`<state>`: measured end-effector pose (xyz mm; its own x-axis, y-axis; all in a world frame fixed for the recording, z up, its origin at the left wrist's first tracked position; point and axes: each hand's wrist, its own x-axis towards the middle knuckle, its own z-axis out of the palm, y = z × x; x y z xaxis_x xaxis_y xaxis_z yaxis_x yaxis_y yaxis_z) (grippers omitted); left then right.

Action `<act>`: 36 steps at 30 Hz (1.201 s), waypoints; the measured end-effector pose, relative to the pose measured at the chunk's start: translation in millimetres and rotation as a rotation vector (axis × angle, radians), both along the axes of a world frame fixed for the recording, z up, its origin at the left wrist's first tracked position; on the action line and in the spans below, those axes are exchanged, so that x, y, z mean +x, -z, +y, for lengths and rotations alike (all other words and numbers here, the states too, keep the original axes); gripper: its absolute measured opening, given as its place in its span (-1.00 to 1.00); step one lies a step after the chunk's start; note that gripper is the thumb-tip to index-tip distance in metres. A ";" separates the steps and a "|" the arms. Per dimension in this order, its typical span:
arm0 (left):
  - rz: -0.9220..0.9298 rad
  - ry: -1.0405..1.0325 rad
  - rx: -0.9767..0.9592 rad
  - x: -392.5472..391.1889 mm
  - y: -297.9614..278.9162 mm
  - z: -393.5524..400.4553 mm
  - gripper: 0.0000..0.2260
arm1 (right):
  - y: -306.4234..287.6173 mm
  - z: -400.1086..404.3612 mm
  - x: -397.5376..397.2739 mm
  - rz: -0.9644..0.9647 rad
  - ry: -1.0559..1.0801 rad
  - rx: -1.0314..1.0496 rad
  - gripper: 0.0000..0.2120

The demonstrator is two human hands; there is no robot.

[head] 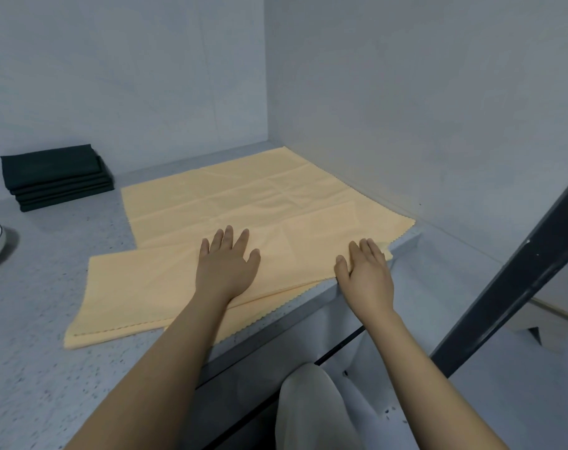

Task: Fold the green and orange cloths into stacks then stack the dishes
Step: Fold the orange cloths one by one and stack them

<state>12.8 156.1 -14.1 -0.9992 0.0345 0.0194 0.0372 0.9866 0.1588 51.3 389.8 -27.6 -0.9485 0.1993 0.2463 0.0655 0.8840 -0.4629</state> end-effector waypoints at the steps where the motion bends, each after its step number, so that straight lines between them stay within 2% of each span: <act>1: -0.005 -0.002 -0.006 -0.6 -0.3 0.6 -0.48 | 1.1 0.2 0.4 -0.005 0.001 0.001 -0.51; 7: -0.051 -0.009 -0.026 -1.5 -1.3 1.0 -0.47 | -0.7 2.3 -2.6 -0.052 -0.009 0.072 -0.49; 12: -0.057 -0.009 -0.034 -2.2 -2.6 2.8 -0.46 | -3.2 4.7 -3.5 -0.082 0.055 0.248 -0.44; 15: -0.041 -0.011 -0.033 -0.8 -1.6 3.5 -0.46 | -7.2 0.0 -0.1 -0.004 0.072 0.286 -0.46; 19: -0.019 -0.009 -0.028 0.0 -0.7 3.3 -0.47 | -22.6 -22.6 -4.3 0.098 -0.061 0.259 -0.60; 23: -0.026 -0.015 -0.025 0.2 -0.2 3.7 -0.46 | -35.4 -59.8 -22.5 0.047 -0.333 0.208 -0.64; 26: -0.009 -0.014 -0.004 1.3 0.5 5.7 -0.47 | -34.2 -81.8 -38.0 -0.019 -0.442 0.188 -0.61; 31: -0.002 -0.016 0.013 1.6 -0.9 4.5 -0.49 | -25.9 -93.3 -57.4 -0.150 -0.508 0.121 -0.58; 36: -0.006 -0.014 0.007 -0.3 -2.6 2.5 -0.49 | -18.8 -78.6 -64.4 -0.194 -0.436 0.213 -0.54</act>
<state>12.5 158.7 -11.5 -0.9997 0.0203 0.0141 0.0223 0.9858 0.1662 -13.1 311.2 -8.9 -0.9645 -0.2594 0.0498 -0.2626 0.9217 -0.2855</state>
